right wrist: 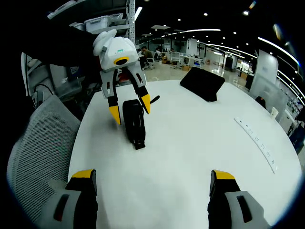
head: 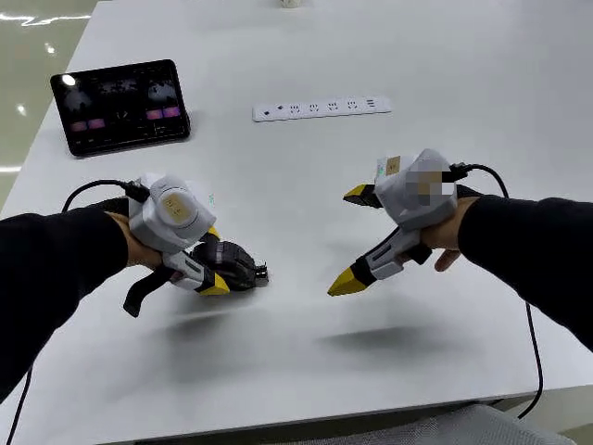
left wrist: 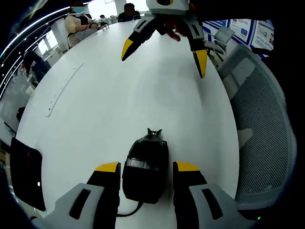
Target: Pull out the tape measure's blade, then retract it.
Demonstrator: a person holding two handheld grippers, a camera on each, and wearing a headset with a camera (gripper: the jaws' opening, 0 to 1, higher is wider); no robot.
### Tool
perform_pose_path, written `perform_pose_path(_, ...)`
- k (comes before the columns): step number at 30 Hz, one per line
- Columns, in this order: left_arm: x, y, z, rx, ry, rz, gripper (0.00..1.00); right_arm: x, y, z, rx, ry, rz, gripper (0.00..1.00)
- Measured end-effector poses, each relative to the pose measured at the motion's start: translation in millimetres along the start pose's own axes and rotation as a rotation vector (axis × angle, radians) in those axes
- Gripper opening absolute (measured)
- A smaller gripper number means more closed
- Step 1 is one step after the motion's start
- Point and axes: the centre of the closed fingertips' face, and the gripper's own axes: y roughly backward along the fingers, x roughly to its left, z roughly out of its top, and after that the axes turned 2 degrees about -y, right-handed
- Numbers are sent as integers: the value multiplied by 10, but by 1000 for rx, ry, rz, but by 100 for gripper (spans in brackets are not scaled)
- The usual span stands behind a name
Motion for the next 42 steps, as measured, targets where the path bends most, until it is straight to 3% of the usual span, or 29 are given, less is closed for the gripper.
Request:
perform_pose_path(2,47,-10,-15,12,-19,28,31,2,-43,-5,8,-1,5,99)
perform_pose_path(4,15,-34,-15,11,-56,27,31,14,-104,-9,16,5,12,99)
perform_pose_path(8,37,-50,-16,11,-46,38,30,-12,-182,-25,25,16,6,89)
perform_pose_path(11,32,-54,-12,6,-48,45,30,18,-245,13,14,-22,16,93)
perform_pose_path(14,25,-58,-11,12,-50,50,30,8,-310,36,7,-5,3,85)
perform_pose_path(18,26,-57,-13,10,-44,49,30,52,-406,81,5,2,25,80)
perform_pose_path(23,26,-55,-15,4,-41,53,30,150,-547,147,-4,31,62,64)
perform_pose_path(31,31,-57,-22,6,-41,50,30,252,-798,160,47,119,89,42)
perform_pose_path(42,37,-61,-36,-1,-44,41,30,234,-994,184,77,107,105,31)
